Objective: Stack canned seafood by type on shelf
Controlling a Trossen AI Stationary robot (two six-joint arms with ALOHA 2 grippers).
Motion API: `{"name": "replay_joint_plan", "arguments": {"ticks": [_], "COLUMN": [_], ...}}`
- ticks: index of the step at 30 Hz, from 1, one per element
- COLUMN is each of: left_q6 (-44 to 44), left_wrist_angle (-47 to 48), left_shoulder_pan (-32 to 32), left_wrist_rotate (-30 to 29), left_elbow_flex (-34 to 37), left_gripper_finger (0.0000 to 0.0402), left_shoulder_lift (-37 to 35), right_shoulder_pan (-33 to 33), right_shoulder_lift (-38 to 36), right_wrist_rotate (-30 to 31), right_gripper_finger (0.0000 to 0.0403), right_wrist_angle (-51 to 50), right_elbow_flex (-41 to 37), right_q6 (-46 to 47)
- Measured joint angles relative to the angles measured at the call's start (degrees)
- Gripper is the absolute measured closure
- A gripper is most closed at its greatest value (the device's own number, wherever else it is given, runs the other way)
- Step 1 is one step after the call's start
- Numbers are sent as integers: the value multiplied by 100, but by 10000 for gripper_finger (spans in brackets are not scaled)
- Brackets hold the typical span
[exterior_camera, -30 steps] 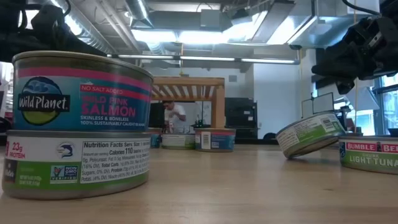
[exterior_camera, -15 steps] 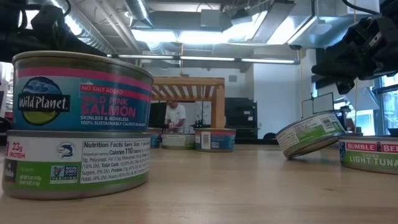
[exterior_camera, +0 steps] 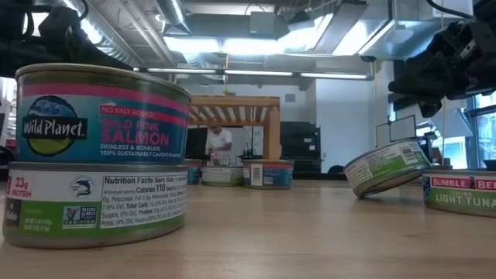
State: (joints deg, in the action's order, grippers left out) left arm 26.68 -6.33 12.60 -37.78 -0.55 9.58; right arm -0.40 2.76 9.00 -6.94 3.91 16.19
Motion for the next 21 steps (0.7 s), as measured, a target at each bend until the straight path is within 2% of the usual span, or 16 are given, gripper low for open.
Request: {"name": "replay_joint_plan", "arguments": {"ticks": [6,13,17,21], "left_q6": [-1,-2,-2,33], "left_wrist_angle": [1,1,1,-1], "left_shoulder_pan": [0,0,0,0], "left_wrist_rotate": [2,2,2,2], "left_elbow_flex": [0,-1,-1,-1], "left_gripper_finger": [183,183,183,183], "left_shoulder_lift": [-2,-2,-2,0], "right_shoulder_pan": [0,1,0,0], "right_shoulder_lift": [-1,0,0,-1], "right_wrist_rotate": [42,-343,-471,-510], "right_gripper_finger": [386,381,337,257], "right_wrist_angle": [4,-4,-7,-7], "right_elbow_flex": [0,-1,-1,-3], "right_q6": [38,-10,-9,-9]}}
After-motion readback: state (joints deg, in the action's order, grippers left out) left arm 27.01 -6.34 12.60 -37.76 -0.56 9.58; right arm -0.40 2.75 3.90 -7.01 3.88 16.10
